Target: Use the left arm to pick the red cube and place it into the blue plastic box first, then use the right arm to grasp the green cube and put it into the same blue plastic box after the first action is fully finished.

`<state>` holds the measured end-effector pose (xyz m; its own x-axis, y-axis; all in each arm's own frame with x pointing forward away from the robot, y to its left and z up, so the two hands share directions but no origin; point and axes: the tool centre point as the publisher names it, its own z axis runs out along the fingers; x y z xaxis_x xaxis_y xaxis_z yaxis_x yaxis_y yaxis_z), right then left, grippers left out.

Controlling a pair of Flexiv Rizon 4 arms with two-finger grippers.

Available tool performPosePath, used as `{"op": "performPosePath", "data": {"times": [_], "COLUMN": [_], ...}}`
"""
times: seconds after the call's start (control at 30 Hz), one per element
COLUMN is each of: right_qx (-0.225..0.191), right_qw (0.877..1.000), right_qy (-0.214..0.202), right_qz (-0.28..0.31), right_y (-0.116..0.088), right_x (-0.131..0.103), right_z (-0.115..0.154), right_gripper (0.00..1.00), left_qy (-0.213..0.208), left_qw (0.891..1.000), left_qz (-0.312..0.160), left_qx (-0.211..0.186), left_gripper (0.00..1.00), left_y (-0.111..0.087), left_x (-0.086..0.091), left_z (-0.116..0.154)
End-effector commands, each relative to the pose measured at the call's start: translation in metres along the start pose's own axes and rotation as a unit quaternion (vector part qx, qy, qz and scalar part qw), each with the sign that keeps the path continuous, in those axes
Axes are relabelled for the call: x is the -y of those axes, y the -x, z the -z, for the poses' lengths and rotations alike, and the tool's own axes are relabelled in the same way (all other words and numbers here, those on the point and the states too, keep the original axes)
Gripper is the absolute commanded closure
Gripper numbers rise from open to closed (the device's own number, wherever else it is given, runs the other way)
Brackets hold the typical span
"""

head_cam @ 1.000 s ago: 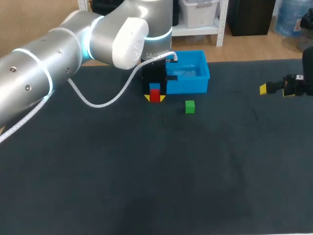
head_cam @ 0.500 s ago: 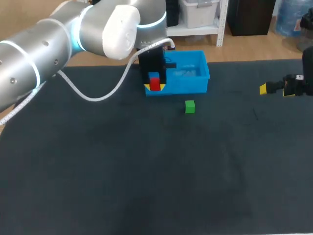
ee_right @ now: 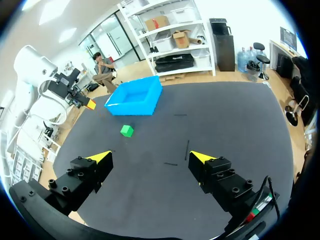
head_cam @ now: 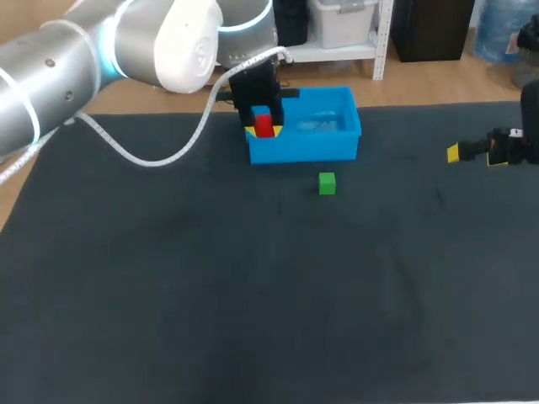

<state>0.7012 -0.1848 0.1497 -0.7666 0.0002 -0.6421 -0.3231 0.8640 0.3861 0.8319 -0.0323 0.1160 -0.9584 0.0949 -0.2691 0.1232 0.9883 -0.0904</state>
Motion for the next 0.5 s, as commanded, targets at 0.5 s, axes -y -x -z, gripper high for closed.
{"op": "performPosePath", "data": {"times": [0.5], "right_qx": [0.000], "right_qw": [1.000], "right_qy": [0.000], "right_qz": [0.000], "right_y": [0.000], "right_x": [0.000], "right_z": [0.000], "right_gripper": [0.00], "left_qy": [-0.019], "left_qw": [0.999], "left_qz": [-0.022], "left_qx": [0.028], "left_gripper": [1.00], "left_y": [0.035], "left_x": [0.007], "left_z": [0.015]}}
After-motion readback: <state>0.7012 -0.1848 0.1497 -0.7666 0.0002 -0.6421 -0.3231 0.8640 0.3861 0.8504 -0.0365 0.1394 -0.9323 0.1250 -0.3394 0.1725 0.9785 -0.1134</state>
